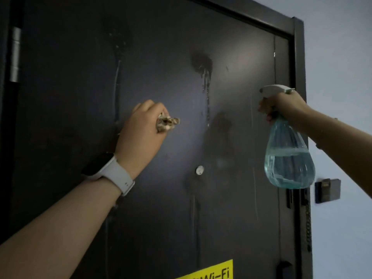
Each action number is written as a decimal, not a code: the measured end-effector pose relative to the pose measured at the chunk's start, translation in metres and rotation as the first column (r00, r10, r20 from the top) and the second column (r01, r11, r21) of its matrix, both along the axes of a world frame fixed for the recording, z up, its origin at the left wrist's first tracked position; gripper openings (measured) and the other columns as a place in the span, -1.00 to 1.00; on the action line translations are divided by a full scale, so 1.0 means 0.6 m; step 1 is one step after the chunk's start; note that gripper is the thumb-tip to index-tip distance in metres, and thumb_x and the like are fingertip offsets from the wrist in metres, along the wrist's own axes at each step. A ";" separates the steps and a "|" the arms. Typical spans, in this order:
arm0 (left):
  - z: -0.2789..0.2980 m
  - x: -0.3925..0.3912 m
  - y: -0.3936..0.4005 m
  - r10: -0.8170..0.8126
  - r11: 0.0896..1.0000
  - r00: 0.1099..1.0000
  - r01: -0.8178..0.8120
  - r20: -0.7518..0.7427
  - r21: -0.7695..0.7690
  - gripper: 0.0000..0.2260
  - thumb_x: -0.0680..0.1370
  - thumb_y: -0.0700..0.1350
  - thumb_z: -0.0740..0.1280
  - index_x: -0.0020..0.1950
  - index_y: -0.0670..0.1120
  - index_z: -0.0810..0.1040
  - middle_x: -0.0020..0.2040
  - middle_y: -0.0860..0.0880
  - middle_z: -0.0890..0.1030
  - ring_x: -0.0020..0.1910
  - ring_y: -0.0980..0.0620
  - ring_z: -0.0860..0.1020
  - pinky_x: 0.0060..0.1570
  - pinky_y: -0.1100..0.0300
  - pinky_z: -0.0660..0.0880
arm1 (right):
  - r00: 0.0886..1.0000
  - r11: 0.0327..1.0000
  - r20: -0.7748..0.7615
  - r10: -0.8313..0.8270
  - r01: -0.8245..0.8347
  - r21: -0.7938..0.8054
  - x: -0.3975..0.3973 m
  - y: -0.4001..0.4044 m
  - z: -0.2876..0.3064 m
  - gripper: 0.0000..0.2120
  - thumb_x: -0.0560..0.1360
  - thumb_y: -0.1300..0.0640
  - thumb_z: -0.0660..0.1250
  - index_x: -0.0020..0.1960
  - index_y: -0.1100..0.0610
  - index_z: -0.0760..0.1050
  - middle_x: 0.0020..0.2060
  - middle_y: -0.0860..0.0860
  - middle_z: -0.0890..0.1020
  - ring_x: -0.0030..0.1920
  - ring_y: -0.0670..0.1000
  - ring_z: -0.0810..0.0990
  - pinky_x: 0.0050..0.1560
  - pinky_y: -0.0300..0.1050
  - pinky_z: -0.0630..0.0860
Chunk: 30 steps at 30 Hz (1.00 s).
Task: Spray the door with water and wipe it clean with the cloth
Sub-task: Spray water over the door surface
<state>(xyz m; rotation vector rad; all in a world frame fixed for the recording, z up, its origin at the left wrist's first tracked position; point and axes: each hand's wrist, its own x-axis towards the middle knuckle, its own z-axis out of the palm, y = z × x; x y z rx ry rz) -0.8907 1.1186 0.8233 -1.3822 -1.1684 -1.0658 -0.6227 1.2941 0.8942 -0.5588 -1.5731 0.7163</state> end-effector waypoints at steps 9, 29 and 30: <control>0.066 0.013 0.174 0.143 0.989 0.979 -0.135 0.147 -0.066 -0.86 0.42 -0.29 0.49 -0.13 -0.22 0.55 -0.17 -0.23 0.52 -0.16 -0.27 0.52 -0.19 -0.07 0.44 | 0.996 0.995 0.020 0.082 -0.083 0.055 0.035 0.128 0.105 -0.85 0.47 0.38 0.23 0.01 0.30 0.52 -0.19 0.22 0.54 -0.39 0.07 0.47 -0.47 -0.16 0.44; 0.016 0.013 0.182 0.152 0.988 0.967 -0.140 0.205 -0.068 -0.73 0.39 -0.18 0.57 -0.03 -0.24 0.58 -0.07 -0.20 0.50 -0.08 -0.16 0.49 -0.12 0.21 0.28 | 0.989 0.990 -0.042 0.144 -0.144 0.002 0.059 0.171 -0.043 -0.74 0.48 0.38 0.19 0.12 0.31 0.52 -0.14 0.26 0.58 -0.45 0.04 0.46 -0.51 -0.24 0.43; 0.005 0.012 0.182 0.158 0.986 0.967 -0.145 0.200 -0.076 -0.73 0.38 -0.18 0.57 -0.03 -0.24 0.58 -0.08 -0.20 0.49 -0.07 -0.19 0.50 -0.12 0.18 0.29 | 0.987 0.988 -0.041 0.156 -0.157 -0.007 0.061 0.165 -0.074 -0.73 0.50 0.38 0.17 0.14 0.27 0.52 -0.16 0.26 0.57 -0.44 0.05 0.45 -0.51 -0.21 0.41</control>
